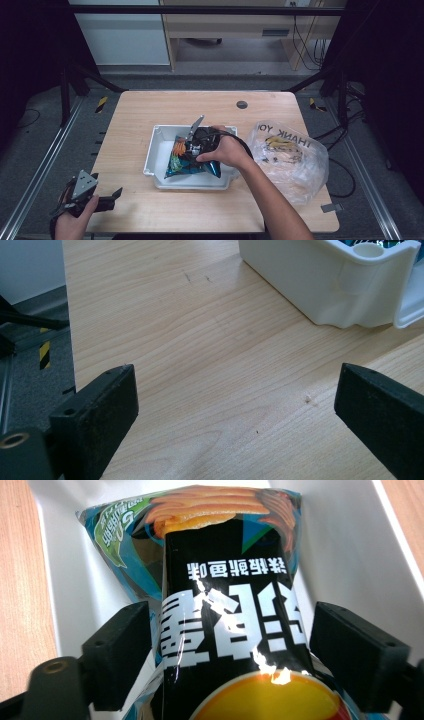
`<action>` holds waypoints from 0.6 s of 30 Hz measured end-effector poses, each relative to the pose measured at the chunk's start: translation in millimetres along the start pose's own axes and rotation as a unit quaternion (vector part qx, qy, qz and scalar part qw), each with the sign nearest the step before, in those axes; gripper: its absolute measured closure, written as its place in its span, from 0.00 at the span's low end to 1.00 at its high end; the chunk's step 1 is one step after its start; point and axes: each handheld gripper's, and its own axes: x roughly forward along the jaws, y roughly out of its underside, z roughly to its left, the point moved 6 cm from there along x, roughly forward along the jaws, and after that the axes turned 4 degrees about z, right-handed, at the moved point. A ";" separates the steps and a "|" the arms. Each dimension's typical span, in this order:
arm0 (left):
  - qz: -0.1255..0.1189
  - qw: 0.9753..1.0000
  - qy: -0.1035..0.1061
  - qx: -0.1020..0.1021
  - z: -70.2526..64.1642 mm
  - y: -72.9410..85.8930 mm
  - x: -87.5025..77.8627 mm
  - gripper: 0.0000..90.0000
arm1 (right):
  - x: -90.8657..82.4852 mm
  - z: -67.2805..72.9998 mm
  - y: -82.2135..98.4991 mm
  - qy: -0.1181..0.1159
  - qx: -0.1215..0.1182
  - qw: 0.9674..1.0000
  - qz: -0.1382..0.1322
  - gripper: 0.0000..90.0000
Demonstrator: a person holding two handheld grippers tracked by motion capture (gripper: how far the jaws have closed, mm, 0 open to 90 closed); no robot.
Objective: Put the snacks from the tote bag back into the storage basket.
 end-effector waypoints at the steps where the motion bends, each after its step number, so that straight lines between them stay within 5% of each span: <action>1: 0.001 1.000 0.000 0.000 0.1 0.1 0.0 0.04 | -1.8 0.3 0.1 0.000 -0.003 1.000 -0.004 0.17; 18: 0.001 1.000 0.004 -0.001 0.0 -0.1 0.8 0.04 | -13.2 6.3 -0.8 0.000 0.008 1.000 -0.004 0.08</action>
